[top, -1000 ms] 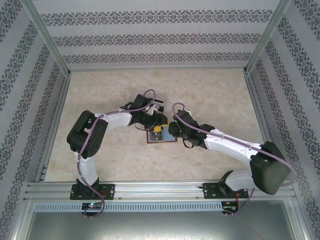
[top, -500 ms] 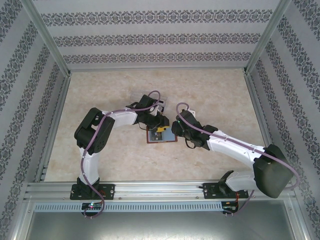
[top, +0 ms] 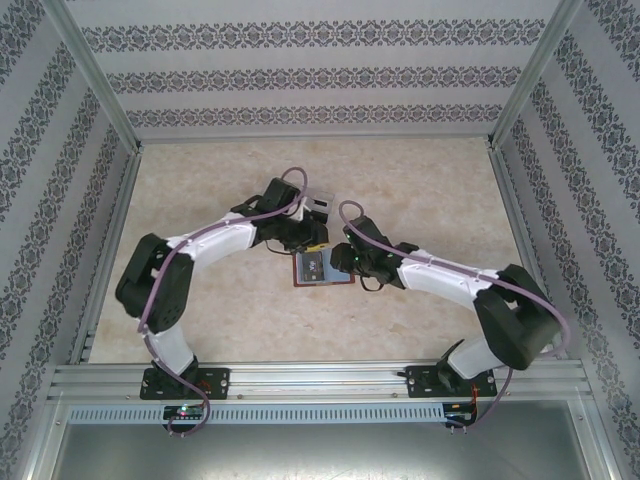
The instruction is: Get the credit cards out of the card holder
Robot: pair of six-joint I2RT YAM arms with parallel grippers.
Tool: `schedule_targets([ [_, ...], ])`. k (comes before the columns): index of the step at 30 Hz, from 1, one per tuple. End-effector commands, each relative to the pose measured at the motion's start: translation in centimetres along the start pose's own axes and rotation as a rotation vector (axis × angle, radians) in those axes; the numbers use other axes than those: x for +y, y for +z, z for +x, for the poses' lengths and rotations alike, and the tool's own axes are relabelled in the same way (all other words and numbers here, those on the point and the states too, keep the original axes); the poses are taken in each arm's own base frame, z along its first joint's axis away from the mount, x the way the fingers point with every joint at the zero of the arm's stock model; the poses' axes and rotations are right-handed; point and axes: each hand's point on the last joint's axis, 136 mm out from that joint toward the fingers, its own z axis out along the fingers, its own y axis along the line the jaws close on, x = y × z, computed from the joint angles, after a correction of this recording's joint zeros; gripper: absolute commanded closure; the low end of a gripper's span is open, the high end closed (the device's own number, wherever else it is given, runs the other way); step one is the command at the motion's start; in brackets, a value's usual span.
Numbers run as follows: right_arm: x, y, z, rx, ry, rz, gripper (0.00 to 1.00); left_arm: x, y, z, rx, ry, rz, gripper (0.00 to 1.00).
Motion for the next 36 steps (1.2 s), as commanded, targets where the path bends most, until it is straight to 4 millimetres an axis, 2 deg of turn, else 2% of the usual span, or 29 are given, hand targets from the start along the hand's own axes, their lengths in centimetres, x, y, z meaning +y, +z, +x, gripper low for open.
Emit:
schedule_targets([
  [1,3.6,0.9,-0.5,0.073,-0.023,-0.157,0.65,5.2,-1.7,0.4,-0.041,-0.080,-0.157,0.74],
  [5,4.8,2.8,-0.5,0.152,-0.020,-0.195,0.70,6.9,-2.8,0.1,-0.082,-0.136,-0.163,0.72],
  [9,3.9,4.3,-0.9,0.177,0.023,-0.163,0.74,7.3,-2.4,0.4,-0.070,-0.152,-0.150,0.71],
  [18,1.5,5.2,-0.6,0.182,0.074,-0.085,0.75,7.2,0.1,0.8,0.004,-0.175,-0.088,0.75],
  [24,1.5,6.0,-0.2,0.207,0.079,-0.094,0.81,8.0,1.2,0.9,0.015,-0.186,-0.102,0.77],
  [36,1.4,6.7,0.5,0.229,0.074,-0.107,0.82,9.8,2.6,1.3,0.044,-0.213,-0.133,0.81],
])
